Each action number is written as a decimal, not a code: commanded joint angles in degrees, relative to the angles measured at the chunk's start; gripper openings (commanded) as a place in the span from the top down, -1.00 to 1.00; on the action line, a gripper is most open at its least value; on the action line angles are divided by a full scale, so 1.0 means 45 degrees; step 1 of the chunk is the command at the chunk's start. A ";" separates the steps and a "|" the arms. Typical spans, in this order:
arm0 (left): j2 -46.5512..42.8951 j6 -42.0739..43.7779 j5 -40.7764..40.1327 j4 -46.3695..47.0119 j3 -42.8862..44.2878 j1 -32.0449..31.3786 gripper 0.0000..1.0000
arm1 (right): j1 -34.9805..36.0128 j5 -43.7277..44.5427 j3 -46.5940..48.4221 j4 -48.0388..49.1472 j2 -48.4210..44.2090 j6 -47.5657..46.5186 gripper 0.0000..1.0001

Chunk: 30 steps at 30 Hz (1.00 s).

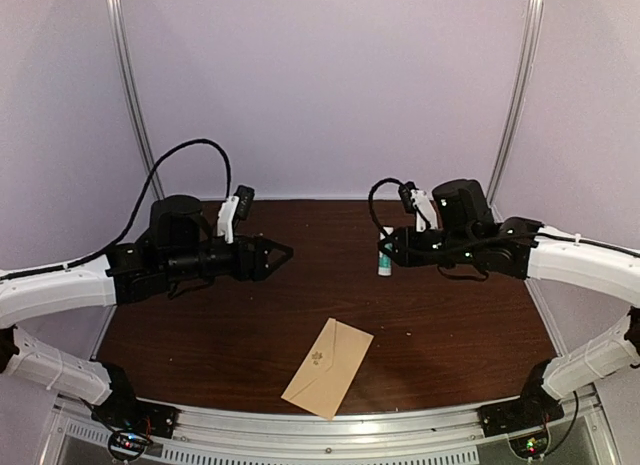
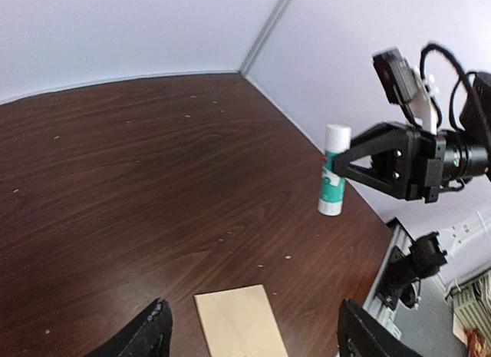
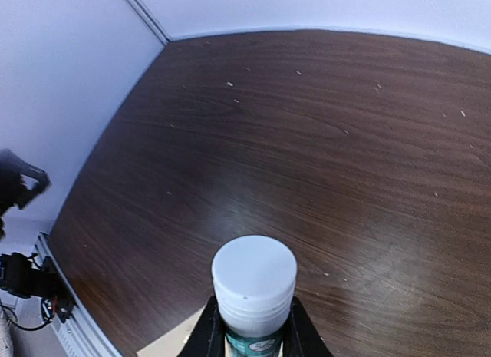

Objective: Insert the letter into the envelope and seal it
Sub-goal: Place the solid glue at the center of the board.

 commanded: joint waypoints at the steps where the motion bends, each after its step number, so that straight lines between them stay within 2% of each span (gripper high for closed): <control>1: -0.1540 -0.1479 -0.1563 -0.0014 -0.1411 0.1141 -0.52 | -0.1308 -0.0860 -0.1157 -0.1036 0.0965 -0.0167 0.93; 7: -0.3216 -0.2014 -0.2547 -0.0098 -0.2649 0.1880 -0.62 | -0.1943 -0.1015 -0.1521 -0.1153 0.3306 -0.0642 0.88; 15: -0.3009 -0.2115 -0.2462 -0.0788 -0.2723 0.1908 -0.63 | -0.1960 -0.0744 -0.0785 -0.1344 0.5523 -0.0693 0.83; 22: -0.2650 -0.2085 -0.2337 -0.0672 -0.2694 0.1920 -0.63 | -0.1960 -0.0475 -0.0619 -0.1512 0.5995 -0.0569 0.42; 30: -0.2490 -0.2115 -0.2199 -0.0517 -0.2766 0.1907 -0.64 | -0.1959 -0.0396 -0.0640 -0.1463 0.5970 -0.0564 0.08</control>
